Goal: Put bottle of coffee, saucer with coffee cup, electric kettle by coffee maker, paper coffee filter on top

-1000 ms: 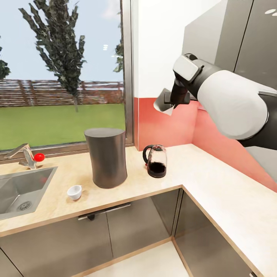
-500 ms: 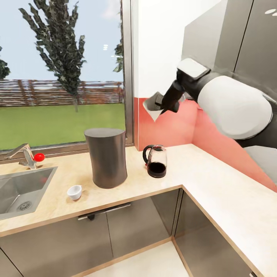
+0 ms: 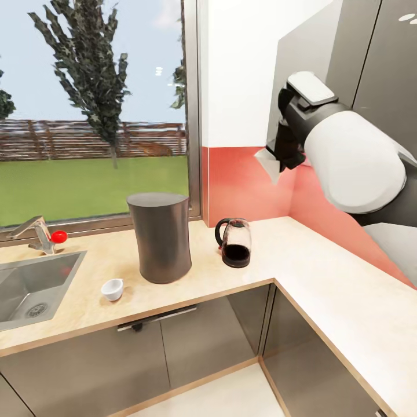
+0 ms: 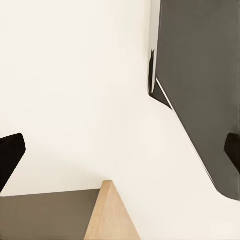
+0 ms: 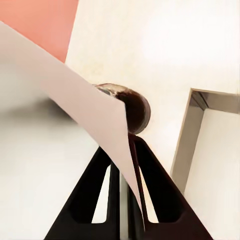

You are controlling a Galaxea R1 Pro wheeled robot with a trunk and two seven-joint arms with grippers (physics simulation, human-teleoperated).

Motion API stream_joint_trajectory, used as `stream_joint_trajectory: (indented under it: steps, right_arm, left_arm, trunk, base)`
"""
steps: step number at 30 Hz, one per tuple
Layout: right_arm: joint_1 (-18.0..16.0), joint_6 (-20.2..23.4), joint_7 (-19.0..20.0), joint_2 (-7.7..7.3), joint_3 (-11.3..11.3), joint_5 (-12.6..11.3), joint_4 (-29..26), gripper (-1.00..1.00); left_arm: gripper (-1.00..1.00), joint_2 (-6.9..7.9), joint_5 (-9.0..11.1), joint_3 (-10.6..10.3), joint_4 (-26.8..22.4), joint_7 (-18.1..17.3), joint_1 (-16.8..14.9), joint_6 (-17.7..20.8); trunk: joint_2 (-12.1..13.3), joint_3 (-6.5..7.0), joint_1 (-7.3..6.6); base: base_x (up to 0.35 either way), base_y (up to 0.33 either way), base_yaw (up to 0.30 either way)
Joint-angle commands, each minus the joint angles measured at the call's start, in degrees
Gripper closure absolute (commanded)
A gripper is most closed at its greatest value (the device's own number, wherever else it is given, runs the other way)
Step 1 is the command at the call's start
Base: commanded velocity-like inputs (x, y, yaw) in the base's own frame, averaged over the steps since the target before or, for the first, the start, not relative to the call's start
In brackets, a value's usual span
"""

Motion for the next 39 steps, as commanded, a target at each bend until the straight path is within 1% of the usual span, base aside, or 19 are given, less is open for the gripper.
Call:
stream_joint_trajectory:
  steps: [1,3,5,8,10,15,29,39]
  right_arm:
    - [0.05,0.09,-0.72,0.04,0.35,-0.77,-0.57,1.0]
    - [0.04,0.03,-1.0,0.14,0.04,-1.43,-0.8,1.0]
    - [0.03,-0.35,-1.19,0.26,-0.36,-3.16,-0.96,1.0]
    - [0.04,-1.25,-1.43,0.33,-0.5,-4.87,-1.02,1.0]
    - [0.04,-1.52,-1.49,0.36,-0.53,-5.2,-1.03,1.0]
    - [0.04,-1.77,-1.54,0.36,-0.55,-5.5,-0.97,1.0]
    - [0.09,-1.81,-1.55,0.42,-0.47,-5.62,-0.9,1.0]
    - [0.04,-1.89,-1.55,0.44,-0.47,-5.65,-0.83,1.0]
  left_arm:
    - [-1.0,-0.05,-0.15,0.11,0.01,0.13,0.01,0.0]
    - [-1.0,-0.07,-0.15,0.11,0.01,0.15,0.01,0.0]
    - [-1.0,-0.08,-0.1,0.11,0.01,0.15,0.01,0.0]
    - [-1.0,-0.04,-0.07,0.13,0.01,0.16,0.01,-0.07]
    - [-1.0,-0.02,-0.04,0.14,0.01,0.14,0.01,-0.11]
    - [-1.0,-0.01,0.02,0.11,0.01,0.0,0.01,-0.37]
    - [-1.0,0.1,0.03,0.12,0.16,-0.23,0.06,-0.12]
    - [-1.0,0.17,0.03,0.11,0.11,-0.44,0.06,-0.08]
  trunk:
    - [-0.02,0.0,0.02]
    - [-0.02,0.0,0.02]
    - [-0.02,0.0,0.02]
    - [-0.02,0.0,0.02]
    - [-0.02,0.0,0.02]
    - [-0.02,0.0,0.02]
    - [-0.02,0.0,0.02]
    - [-0.02,0.0,0.02]
  base:
    - [0.0,0.0,0.0]
    - [0.0,0.0,0.0]
    - [0.0,0.0,0.0]
    - [0.0,0.0,0.0]
    - [0.0,0.006,0.0]
    - [0.0,0.16,0.0]
    - [0.008,0.298,0.0]
    - [0.191,0.288,0.0]
